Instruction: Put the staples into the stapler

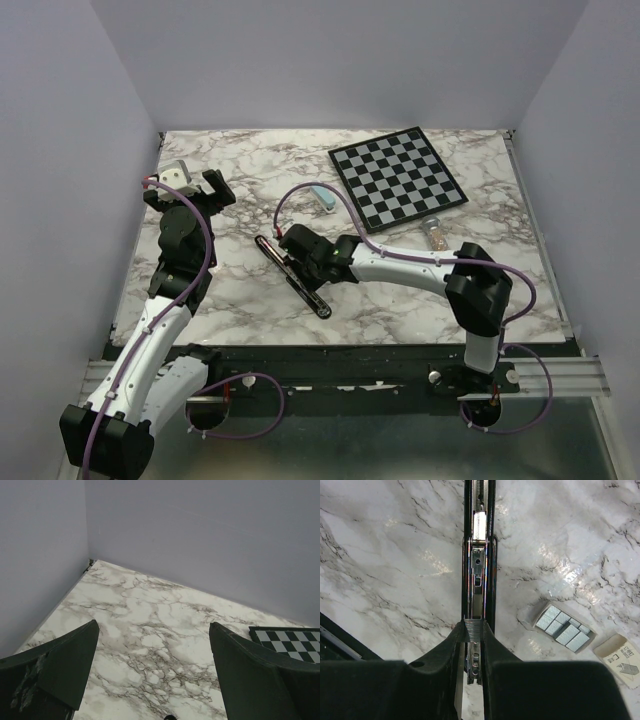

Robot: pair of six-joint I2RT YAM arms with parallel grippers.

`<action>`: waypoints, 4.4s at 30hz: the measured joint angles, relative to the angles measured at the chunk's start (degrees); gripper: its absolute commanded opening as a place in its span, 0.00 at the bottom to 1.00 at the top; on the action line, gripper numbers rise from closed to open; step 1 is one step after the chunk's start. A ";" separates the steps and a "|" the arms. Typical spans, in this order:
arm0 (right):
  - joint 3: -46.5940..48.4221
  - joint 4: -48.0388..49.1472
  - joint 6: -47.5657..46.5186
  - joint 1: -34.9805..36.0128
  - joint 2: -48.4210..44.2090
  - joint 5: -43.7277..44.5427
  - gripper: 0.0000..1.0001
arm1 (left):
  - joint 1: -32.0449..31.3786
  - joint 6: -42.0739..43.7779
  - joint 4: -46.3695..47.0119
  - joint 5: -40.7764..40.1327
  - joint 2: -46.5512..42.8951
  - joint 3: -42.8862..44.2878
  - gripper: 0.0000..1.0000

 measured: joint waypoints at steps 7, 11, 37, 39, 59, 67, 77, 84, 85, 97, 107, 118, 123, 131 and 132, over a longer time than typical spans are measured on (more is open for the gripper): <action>-0.26 0.37 -0.66 0.04 1.03 0.00 0.22 | 0.00 0.00 0.00 0.00 0.00 0.00 0.99; -0.28 0.39 -1.03 0.04 1.46 0.00 0.22 | 0.00 0.00 0.00 0.00 0.00 0.00 0.99; -0.37 0.39 -1.46 0.04 2.58 -0.44 0.22 | 0.00 0.00 0.00 0.00 0.00 0.00 0.99; -0.37 0.37 -1.46 0.04 2.58 -0.44 0.22 | 0.00 0.00 0.00 0.00 0.00 0.00 0.99; -0.76 0.44 -1.88 0.17 2.58 -0.42 0.22 | 0.00 0.00 0.00 0.00 0.00 0.00 0.99; -0.76 0.44 -1.86 0.20 2.58 -0.44 0.29 | 0.00 -0.04 0.00 0.04 0.00 0.00 0.99; -1.09 0.35 -1.53 0.20 2.58 -0.42 0.44 | 0.00 -0.20 0.00 0.04 0.00 0.00 0.99; -0.68 -0.11 -0.92 0.17 2.58 0.28 0.51 | 0.00 -0.20 -0.02 0.04 0.00 0.00 0.99; -0.17 -0.55 -0.72 0.11 2.60 0.57 0.51 | 0.00 -0.20 -0.02 0.04 0.00 0.00 0.99; 6.84 -3.15 1.60 -2.71 5.70 2.60 0.54 | 0.00 -0.20 -0.02 0.04 0.00 0.00 0.99; 7.30 -4.66 2.10 -3.08 8.63 2.84 0.54 | 0.00 -0.20 -0.02 0.04 0.00 0.00 0.99; 3.61 -4.20 2.21 -3.08 6.10 1.03 0.54 | 0.24 -0.22 -0.04 0.04 0.00 0.00 0.99; 1.79 -4.61 2.19 -3.08 4.68 -0.48 0.54 | 0.24 -0.24 -0.07 0.07 0.00 0.00 0.99; -0.09 -5.05 2.25 -2.36 3.28 -2.05 0.54 | 0.24 -0.42 -0.07 0.28 0.00 0.00 0.99; -0.50 -5.11 2.27 -2.27 2.99 -2.16 0.54 | 0.24 -0.44 -0.07 0.31 0.00 0.00 0.99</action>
